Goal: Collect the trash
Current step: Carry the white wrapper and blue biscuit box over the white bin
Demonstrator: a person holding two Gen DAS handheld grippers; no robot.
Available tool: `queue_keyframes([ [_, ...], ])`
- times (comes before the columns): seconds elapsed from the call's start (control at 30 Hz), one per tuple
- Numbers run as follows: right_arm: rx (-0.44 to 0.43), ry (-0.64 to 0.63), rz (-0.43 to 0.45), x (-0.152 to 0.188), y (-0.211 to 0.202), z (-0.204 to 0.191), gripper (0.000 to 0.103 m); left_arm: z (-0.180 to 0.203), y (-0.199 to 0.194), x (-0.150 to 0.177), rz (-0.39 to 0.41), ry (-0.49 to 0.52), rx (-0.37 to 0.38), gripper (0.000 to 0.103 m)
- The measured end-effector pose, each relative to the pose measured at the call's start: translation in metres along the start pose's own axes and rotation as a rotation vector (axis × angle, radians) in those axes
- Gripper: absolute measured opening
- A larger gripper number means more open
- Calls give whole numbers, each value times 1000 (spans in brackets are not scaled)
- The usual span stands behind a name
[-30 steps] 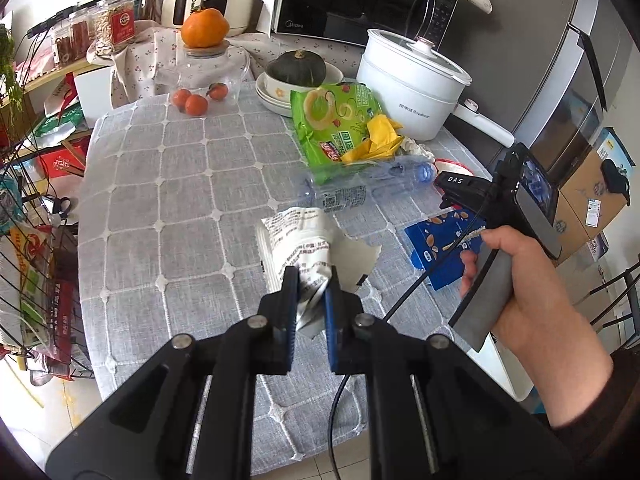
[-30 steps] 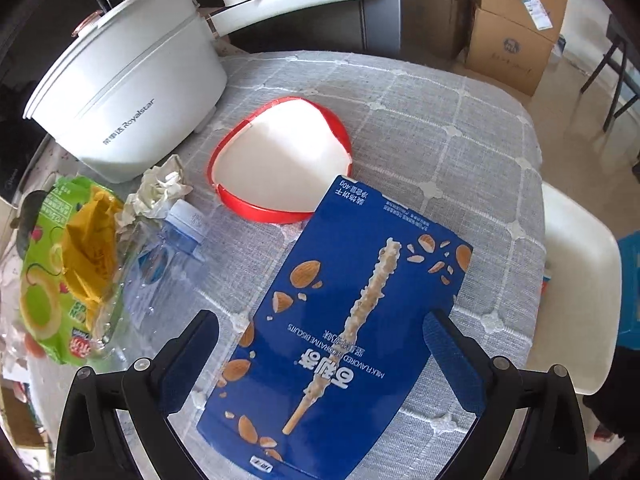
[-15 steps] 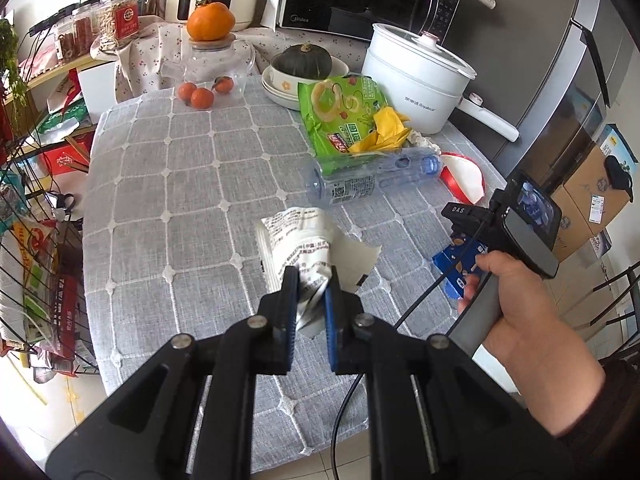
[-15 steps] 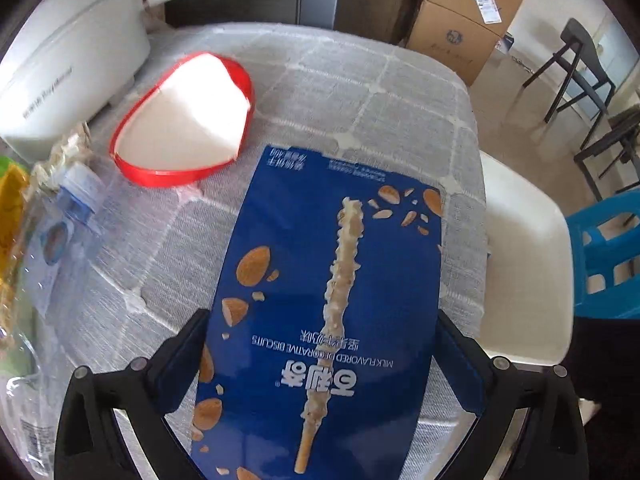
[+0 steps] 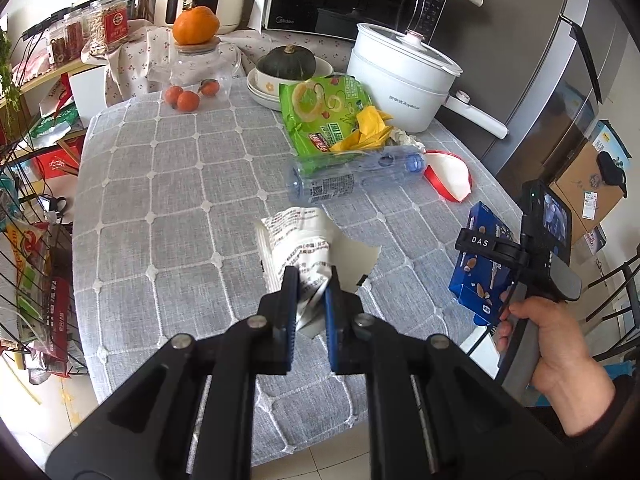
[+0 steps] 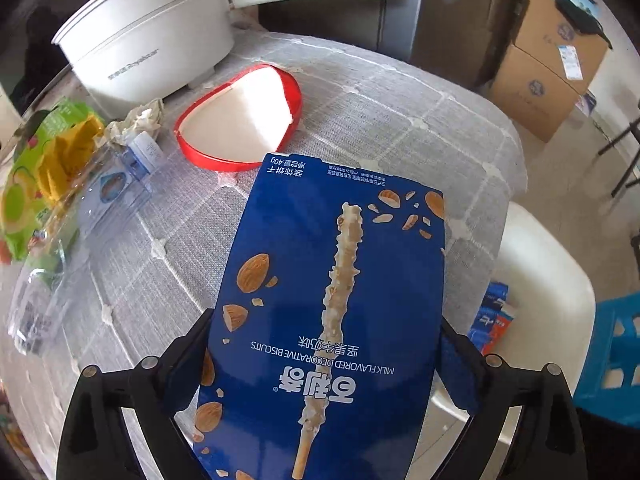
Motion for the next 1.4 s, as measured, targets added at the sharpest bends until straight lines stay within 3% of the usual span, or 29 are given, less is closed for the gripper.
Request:
queue_keyframes([
  [0.33,-73,-241,61,0,-49,60,98,53,6,10,-16,66,73,13],
  [0.77,-125,-382,107,4,-83,146,98,161,12,37,-36,254,193,14],
  [1.0,-197,-372,108,7,-95,205,98,219,30,58,-67,378,232,14],
  [1.4,-158,-261,35,14,-70,295,99,306,80,105,-139,559,294,16],
])
Point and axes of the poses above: each gripper's, at about its wrist camera, not at the fingertips, and y roughly the way its jaws point, z to its right, x to its underside, the point moved 1 cm from there along y, roughly the way its jaws point, and after that the axes turned 1 degree about -z, right-handed, at the moved point
